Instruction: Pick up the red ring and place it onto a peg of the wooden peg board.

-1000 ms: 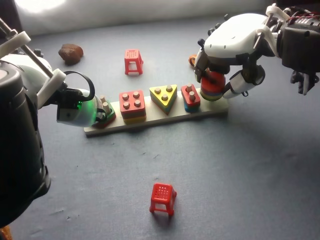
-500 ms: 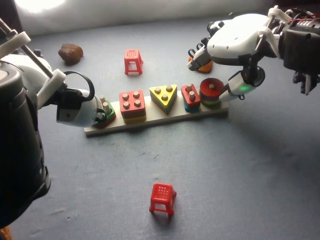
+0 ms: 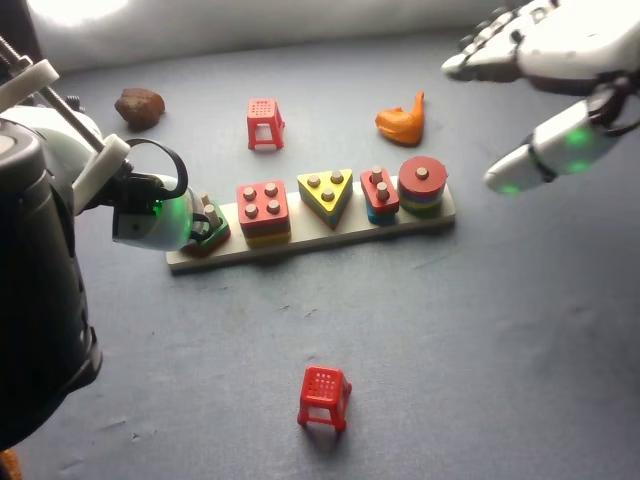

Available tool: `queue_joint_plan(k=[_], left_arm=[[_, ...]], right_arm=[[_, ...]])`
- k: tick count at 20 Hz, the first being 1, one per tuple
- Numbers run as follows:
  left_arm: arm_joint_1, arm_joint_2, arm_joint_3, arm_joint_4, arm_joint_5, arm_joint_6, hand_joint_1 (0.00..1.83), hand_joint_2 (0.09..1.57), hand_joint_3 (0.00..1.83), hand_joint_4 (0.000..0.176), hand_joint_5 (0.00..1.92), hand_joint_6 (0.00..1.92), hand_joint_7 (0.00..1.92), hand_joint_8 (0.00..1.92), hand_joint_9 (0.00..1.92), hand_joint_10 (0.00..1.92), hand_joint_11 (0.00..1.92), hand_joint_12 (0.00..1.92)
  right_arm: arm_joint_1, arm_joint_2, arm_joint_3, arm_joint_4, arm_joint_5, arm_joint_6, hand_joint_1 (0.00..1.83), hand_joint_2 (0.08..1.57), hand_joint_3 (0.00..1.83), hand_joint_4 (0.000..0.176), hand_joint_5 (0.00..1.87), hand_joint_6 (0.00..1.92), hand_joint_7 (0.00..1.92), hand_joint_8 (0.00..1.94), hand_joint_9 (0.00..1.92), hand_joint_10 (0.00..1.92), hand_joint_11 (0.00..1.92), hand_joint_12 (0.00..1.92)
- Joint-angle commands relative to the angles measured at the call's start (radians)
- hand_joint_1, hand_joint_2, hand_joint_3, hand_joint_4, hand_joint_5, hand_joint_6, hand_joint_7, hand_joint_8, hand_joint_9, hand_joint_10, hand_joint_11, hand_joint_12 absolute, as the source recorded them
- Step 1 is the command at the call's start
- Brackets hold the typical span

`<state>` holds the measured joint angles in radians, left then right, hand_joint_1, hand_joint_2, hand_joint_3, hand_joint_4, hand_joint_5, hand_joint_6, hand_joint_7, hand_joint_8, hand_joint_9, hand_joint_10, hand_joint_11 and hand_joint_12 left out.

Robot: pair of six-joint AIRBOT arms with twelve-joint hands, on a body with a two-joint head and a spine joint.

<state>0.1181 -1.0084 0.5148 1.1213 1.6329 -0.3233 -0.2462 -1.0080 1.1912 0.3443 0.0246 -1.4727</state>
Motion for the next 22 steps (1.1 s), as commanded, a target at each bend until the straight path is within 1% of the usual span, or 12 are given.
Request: queue_joint_plan(k=[1, 3, 5, 7, 8, 9, 11, 12, 14, 17, 19, 22], left_arm=[[-0.012, -0.002, 0.0, 0.098, 0.03, 0.001, 0.0, 1.2, 0.0, 0.0, 0.09, 0.0, 0.09, 0.0, 0.06, 0.0, 0.01, 0.02], [-0.012, -0.002, -0.002, 0.098, 0.03, 0.001, 0.0, 1.21, 0.0, 0.0, 0.12, 0.01, 0.12, 0.01, 0.08, 0.01, 0.03, 0.03], [-0.012, -0.002, -0.003, 0.098, 0.03, 0.001, 0.0, 1.21, 0.0, 0.0, 0.11, 0.01, 0.12, 0.01, 0.09, 0.01, 0.03, 0.03], [-0.012, -0.001, -0.003, 0.098, 0.03, 0.001, 0.0, 1.2, 0.0, 0.0, 0.08, 0.0, 0.08, 0.0, 0.06, 0.0, 0.01, 0.03], [-0.012, -0.001, -0.003, 0.098, 0.03, 0.001, 0.0, 1.21, 0.0, 0.0, 0.14, 0.0, 0.14, 0.0, 0.11, 0.0, 0.03, 0.06], [-0.012, -0.001, -0.003, 0.098, 0.03, 0.001, 0.0, 1.21, 0.0, 0.0, 0.13, 0.0, 0.12, 0.0, 0.09, 0.0, 0.01, 0.06], [-0.012, -0.001, -0.003, 0.098, 0.03, 0.001, 0.0, 1.21, 0.0, 0.0, 0.08, 0.0, 0.09, 0.0, 0.07, 0.0, 0.01, 0.03], [-0.012, -0.001, -0.003, 0.098, 0.03, 0.001, 0.0, 1.21, 0.0, 0.0, 0.08, 0.0, 0.09, 0.0, 0.07, 0.0, 0.01, 0.03], [-0.012, -0.001, -0.003, 0.098, 0.03, 0.001, 0.0, 1.21, 0.0, 0.0, 0.07, 0.0, 0.07, 0.0, 0.05, 0.0, 0.0, 0.01], [-0.011, -0.001, -0.003, 0.098, 0.03, 0.001, 0.0, 1.22, 0.0, 0.0, 0.08, 0.0, 0.08, 0.01, 0.06, 0.01, 0.01, 0.01], [-0.01, -0.001, -0.003, 0.098, 0.03, 0.001, 0.0, 1.22, 0.0, 0.0, 0.08, 0.0, 0.08, 0.0, 0.06, 0.0, 0.01, 0.01], [-0.009, -0.001, -0.004, 0.099, 0.03, 0.001, 0.0, 1.22, 0.0, 0.0, 0.11, 0.01, 0.11, 0.02, 0.09, 0.02, 0.03, 0.02]], right_arm=[[0.012, 0.029, -0.029, 0.0, 0.066, 0.001, 0.22, 0.87, 0.0, 0.0, 0.04, 0.01, 0.0, 0.0, 0.0, 0.0, 0.0, 0.01], [0.012, 0.101, -0.093, 0.0, 0.053, 0.001, 0.24, 0.88, 0.0, 0.0, 0.01, 0.0, 0.0, 0.0, 0.0, 0.0, 0.0, 0.0], [0.009, 0.181, -0.156, 0.0, 0.041, 0.002, 0.38, 0.87, 0.0, 0.0, 0.0, 0.0, 0.0, 0.0, 0.0, 0.0, 0.0, 0.0], [0.008, 0.255, -0.214, 0.0, 0.037, 0.002, 0.46, 0.84, 0.0, 0.0, 0.0, 0.0, 0.0, 0.0, 0.0, 0.0, 0.0, 0.0], [0.006, 0.287, -0.242, 0.0, 0.032, 0.002, 0.52, 0.83, 0.0, 0.0, 0.0, 0.0, 0.0, 0.0, 0.0, 0.0, 0.0, 0.0], [0.005, 0.325, -0.276, 0.0, 0.033, 0.002, 0.57, 0.83, 0.0, 0.0, 0.0, 0.0, 0.0, 0.0, 0.0, 0.0, 0.0, 0.0], [0.011, 0.378, -0.321, 0.0, 0.036, 0.001, 0.72, 0.85, 0.0, 0.0, 0.0, 0.0, 0.0, 0.0, 0.0, 0.0, 0.0, 0.0], [0.019, 0.4, -0.336, 0.0, 0.035, 0.001, 0.72, 0.85, 0.0, 0.0, 0.0, 0.0, 0.0, 0.0, 0.0, 0.0, 0.0, 0.0], [0.038, 0.437, -0.35, 0.0, 0.017, 0.001, 0.74, 0.86, 0.0, 0.0, 0.0, 0.0, 0.0, 0.0, 0.0, 0.0, 0.0, 0.0], [0.045, 0.478, -0.358, 0.0, -0.037, 0.0, 0.69, 0.88, 0.0, 0.0, 0.0, 0.0, 0.0, 0.0, 0.0, 0.0, 0.0, 0.0], [0.047, 0.486, -0.361, 0.0, -0.032, 0.0, 0.64, 0.9, 0.01, 0.0, 0.0, 0.0, 0.0, 0.0, 0.0, 0.0, 0.02, 0.01], [0.049, 0.48, -0.364, 0.0, 0.001, 0.0, 0.67, 0.9, 0.01, 0.0, 0.02, 0.01, 0.0, 0.0, 0.0, 0.0, 0.04, 0.02]])
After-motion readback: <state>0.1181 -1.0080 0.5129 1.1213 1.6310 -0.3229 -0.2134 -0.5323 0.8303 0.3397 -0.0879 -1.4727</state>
